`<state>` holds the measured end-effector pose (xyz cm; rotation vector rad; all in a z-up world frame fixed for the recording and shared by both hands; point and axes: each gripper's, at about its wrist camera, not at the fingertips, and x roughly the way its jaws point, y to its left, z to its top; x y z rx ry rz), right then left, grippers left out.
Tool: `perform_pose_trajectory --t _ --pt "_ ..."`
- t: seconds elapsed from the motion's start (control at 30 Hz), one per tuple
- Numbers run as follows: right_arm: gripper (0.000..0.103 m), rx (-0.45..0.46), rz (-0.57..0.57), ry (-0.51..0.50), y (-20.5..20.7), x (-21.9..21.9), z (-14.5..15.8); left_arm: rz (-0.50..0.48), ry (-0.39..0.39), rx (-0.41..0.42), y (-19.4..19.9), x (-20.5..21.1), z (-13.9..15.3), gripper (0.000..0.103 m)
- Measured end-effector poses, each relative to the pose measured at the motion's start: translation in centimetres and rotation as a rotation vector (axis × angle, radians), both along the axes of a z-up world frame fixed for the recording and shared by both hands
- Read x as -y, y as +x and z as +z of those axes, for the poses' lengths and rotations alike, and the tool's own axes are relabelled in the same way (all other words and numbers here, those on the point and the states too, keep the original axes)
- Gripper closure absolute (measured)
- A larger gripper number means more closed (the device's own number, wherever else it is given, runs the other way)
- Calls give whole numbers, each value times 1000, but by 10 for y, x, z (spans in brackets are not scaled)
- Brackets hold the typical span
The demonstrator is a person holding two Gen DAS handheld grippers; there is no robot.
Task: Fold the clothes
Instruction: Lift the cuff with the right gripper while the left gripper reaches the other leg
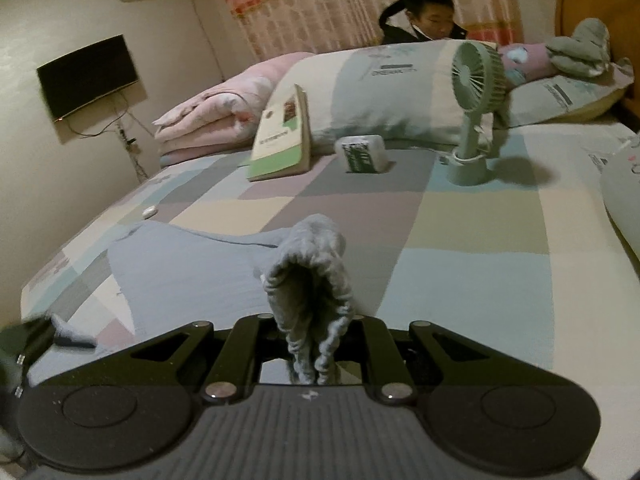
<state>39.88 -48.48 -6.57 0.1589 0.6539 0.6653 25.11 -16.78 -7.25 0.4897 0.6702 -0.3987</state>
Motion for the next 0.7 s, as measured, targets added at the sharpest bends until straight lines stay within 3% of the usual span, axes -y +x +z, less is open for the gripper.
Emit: perform_pose_trajectory --t 0.13,0.37,0.53,0.7 --pt "88 20 27 -4 -12 -4 5 -28 44 59 32 0 2 1" --pt "88 61 106 -78 -39 -24 7 -18 186 164 83 -7 -6 1" --pt "88 82 154 -128 -56 -38 6 -63 309 219 117 -3 -25 1" --pt "88 96 167 -156 -65 -44 4 -88 371 264 148 0 -43 1"
